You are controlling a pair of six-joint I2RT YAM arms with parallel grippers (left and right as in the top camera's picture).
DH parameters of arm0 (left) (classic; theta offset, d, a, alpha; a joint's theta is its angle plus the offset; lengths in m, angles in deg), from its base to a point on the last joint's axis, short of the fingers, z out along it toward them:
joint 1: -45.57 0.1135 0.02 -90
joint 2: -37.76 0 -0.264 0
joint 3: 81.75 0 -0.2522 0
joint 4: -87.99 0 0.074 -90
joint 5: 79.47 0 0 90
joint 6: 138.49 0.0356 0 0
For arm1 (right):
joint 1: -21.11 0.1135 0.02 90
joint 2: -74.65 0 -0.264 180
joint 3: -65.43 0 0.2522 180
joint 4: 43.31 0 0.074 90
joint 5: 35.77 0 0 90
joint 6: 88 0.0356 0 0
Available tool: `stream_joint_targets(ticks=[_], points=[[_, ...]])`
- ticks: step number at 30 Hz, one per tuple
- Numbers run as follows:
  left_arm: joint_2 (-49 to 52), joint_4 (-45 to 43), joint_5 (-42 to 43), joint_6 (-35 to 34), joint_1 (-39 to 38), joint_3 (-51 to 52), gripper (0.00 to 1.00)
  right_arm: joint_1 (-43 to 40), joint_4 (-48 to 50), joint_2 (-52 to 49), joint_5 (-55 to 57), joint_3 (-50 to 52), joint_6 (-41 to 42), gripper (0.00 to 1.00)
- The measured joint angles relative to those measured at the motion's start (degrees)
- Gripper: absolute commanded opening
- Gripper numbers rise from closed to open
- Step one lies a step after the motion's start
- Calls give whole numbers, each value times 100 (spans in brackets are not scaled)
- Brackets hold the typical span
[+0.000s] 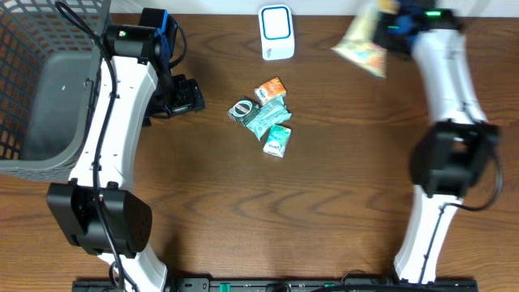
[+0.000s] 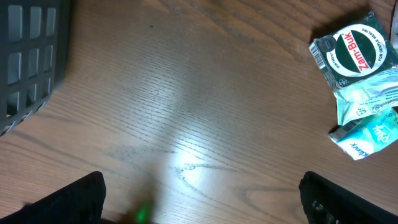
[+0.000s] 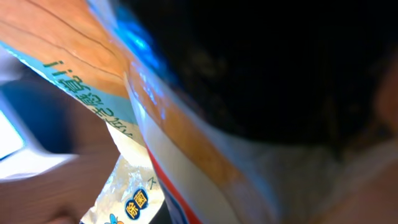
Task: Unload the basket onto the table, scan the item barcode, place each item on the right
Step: 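Carry the snack bag right and drop it at the table's right edge, then move the right gripper to the pile and grasp the mint-green wipes pack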
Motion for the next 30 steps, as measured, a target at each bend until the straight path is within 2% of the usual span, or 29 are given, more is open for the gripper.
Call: stream_joint_targets(ticks=[6, 16, 17, 18, 19, 21, 22, 24, 27, 30], points=[[0, 0, -2, 0, 0, 0, 98, -1198, -750, 129, 605, 0, -439, 1], [0, 0, -2, 0, 0, 0, 97, -2262, -721, 129, 903, 31, -496, 3], [0, 0, -2, 0, 0, 0, 97, -2361, -706, 129, 920, 66, -494, 18], [0, -2, -2, 0, 0, 0, 97, -2455, -704, 129, 933, 114, -448, 38], [0, -2, -2, 0, 0, 0, 98, -2540, -708, 129, 953, 170, -407, 47], [0, 0, -2, 0, 0, 0, 98, -2693, -721, 129, 973, 280, -372, 50], [0, 0, -2, 0, 0, 0, 98, -2758, -726, 129, 970, 337, -328, 56], [0, 0, -2, 0, 0, 0, 97, -2841, -752, 129, 920, 420, -243, 74], [0, 0, -2, 0, 0, 0, 98, -2885, -791, 129, 417, 448, -166, 75], [0, 0, -2, 0, 0, 0, 97, -2879, -859, 129, -673, 448, -129, 62]])
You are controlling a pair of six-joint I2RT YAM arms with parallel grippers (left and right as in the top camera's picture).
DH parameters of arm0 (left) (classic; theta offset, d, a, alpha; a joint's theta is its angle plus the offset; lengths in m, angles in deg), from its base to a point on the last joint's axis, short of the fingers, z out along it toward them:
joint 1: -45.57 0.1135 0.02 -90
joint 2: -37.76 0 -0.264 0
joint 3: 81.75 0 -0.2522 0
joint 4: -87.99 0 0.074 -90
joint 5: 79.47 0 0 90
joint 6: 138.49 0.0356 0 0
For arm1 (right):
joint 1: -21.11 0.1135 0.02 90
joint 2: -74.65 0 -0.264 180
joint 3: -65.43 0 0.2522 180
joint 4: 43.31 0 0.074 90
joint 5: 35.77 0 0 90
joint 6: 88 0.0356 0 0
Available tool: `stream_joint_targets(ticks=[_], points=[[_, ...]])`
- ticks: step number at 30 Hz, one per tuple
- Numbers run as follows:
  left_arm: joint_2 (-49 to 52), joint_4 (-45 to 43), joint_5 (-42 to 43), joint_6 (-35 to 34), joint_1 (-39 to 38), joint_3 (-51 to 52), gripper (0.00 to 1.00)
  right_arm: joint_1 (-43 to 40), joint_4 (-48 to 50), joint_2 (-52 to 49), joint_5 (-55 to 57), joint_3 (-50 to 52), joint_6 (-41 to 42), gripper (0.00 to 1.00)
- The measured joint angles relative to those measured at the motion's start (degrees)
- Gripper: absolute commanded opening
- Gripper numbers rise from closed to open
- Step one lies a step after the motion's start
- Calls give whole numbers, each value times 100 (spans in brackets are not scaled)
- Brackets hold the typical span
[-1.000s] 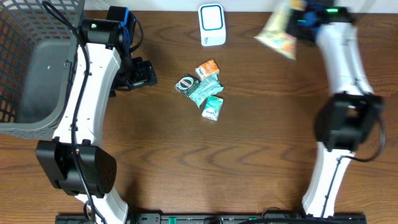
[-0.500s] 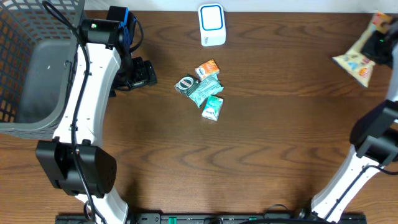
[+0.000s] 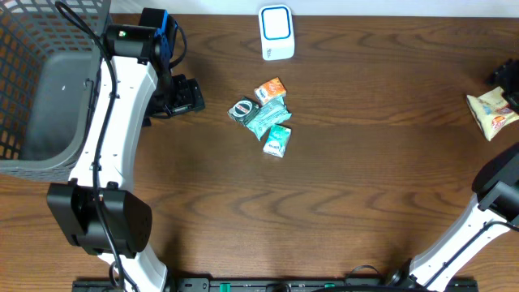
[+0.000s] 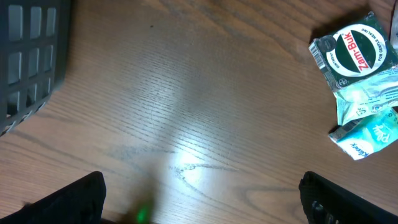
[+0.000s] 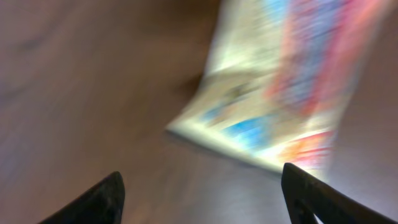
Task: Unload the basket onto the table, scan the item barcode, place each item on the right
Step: 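Move the right gripper to the pile and grasp the mint-green wipes pack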
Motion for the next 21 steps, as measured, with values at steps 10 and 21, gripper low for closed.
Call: stream_joint_targets(ticks=[10, 21], points=[[0, 0, 0, 0, 0, 0, 98, 883, -2146, 0, -2664, 17, -992, 56], [0, -2, 0, 0, 0, 0, 98, 3560, -2870, 0, -1838, 254, -2114, 34]])
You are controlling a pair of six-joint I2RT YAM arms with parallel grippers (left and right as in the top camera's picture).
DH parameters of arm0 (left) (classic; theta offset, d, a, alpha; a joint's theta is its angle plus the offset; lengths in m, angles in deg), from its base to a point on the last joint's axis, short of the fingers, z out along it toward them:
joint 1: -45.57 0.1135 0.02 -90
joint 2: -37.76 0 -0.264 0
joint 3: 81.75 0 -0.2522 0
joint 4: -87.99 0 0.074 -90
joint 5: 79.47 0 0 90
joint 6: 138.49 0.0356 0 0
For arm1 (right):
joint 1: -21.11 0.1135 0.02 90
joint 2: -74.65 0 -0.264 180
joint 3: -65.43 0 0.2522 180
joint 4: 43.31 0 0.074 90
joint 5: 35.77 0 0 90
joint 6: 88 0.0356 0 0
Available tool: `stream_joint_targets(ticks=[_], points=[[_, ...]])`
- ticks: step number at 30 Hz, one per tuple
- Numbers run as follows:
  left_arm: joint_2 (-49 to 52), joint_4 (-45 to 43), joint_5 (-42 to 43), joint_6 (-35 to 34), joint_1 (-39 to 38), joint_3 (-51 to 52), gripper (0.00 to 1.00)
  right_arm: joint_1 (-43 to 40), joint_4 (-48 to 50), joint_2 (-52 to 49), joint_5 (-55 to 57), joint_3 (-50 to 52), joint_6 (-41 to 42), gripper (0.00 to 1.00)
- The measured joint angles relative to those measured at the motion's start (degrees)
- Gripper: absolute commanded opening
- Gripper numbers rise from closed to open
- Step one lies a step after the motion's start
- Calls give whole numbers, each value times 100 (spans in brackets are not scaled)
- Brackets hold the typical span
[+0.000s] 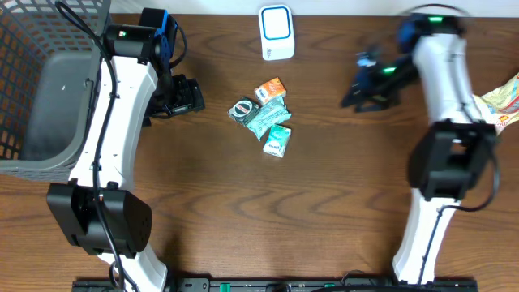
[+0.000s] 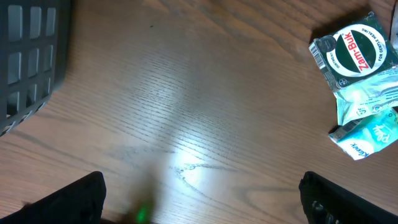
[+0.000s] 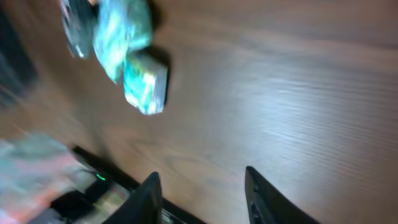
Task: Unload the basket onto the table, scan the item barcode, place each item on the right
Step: 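Move the right gripper to the pile and grasp the mint-green wipes pack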
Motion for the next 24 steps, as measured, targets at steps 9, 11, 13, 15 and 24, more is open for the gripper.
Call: stream_joint_targets(ticks=[9, 11, 13, 15, 24], points=[[0, 0, 2, 0, 0, 0, 97, 1513, 914, 0, 713, 413, 756, 40], [0, 2, 0, 0, 0, 0, 98, 1639, 1290, 0, 671, 568, 999, 40], [0, 2, 0, 0, 0, 0, 97, 1714, 1539, 0, 601, 743, 1189, 38], [0, 2, 0, 0, 0, 0, 98, 1779, 1779, 2, 535, 981, 1397, 31], [0, 0, 0, 0, 0, 0, 98, 1825, 3263, 2, 22, 2271, 2417, 34]])
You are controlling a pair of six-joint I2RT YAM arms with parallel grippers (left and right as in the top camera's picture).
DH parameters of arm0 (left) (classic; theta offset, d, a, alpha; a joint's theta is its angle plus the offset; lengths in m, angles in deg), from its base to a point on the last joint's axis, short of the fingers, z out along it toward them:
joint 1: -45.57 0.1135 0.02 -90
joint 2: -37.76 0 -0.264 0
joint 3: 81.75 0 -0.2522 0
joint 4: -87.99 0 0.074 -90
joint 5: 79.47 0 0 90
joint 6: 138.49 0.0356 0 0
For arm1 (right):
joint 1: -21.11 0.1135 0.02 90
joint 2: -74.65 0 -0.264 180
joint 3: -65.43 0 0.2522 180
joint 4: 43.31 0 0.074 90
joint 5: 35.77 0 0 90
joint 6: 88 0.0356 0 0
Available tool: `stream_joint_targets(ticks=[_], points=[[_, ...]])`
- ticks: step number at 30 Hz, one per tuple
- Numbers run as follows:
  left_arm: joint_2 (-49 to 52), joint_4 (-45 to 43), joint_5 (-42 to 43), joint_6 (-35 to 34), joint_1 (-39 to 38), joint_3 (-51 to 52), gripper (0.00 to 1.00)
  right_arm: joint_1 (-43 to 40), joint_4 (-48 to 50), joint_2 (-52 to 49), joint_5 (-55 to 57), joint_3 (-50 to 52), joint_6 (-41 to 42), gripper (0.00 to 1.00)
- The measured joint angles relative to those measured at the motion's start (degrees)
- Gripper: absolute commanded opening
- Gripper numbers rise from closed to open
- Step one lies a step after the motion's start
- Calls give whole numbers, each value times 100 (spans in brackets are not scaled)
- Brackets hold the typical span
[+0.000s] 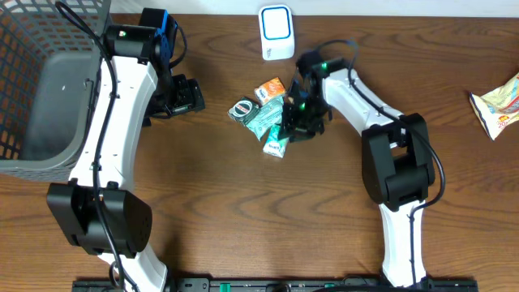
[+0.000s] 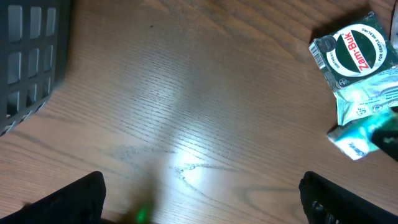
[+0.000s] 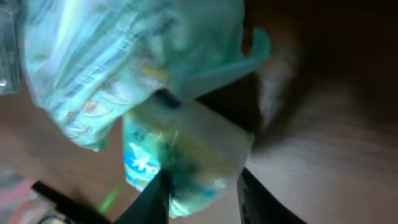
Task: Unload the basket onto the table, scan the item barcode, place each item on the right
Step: 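Move the right gripper to the pile and grasp the mint-green wipes pack, then lift the wipes pack and pull it right, right gripper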
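Note:
A small pile of items lies mid-table. My right gripper [image 1: 298,122] is down at the pile's right side. In the right wrist view its jaws [image 3: 204,177] stand either side of a teal tissue pack [image 3: 186,149], and both fingers press against the pack. That pack [image 1: 276,144] rests on the wood at the pile's near end and also shows in the left wrist view [image 2: 351,142]. The white scanner [image 1: 276,32] stands at the far edge. My left gripper [image 1: 185,96] hovers left of the pile, open and empty [image 2: 202,199].
The pile also holds a Zam-Buk pack [image 1: 242,109], an orange packet [image 1: 271,89] and a crumpled teal pouch [image 1: 263,118]. A grey wire basket [image 1: 40,89] fills the far left. A snack bag [image 1: 496,101] lies at the right edge.
My right gripper moved left from the open wood right of the pile down onto it, and its fingers now grip the teal tissue pack. The left arm and the items stayed put.
My right gripper first held the snack bag up near the scanner. Then it was at the table's right edge, open, with the bag lying there. Then it was midway back toward the centre, empty. Now it is shut on the tissue pack in the pile.

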Motion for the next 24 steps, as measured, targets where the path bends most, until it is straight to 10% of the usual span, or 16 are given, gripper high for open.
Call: stream_joint_targets(ticks=[8, 17, 24], points=[[0, 0, 0, 0, 0, 0, 98, -4, 1073, 170, -946, 669, 297, 51], [0, 2, 2, 0, 0, 0, 97, -7, 1176, 238, -1172, 1141, 437, 4], [0, 2, 2, 0, 0, 0, 98, -24, 1054, 264, -1167, 1143, 492, 1]])
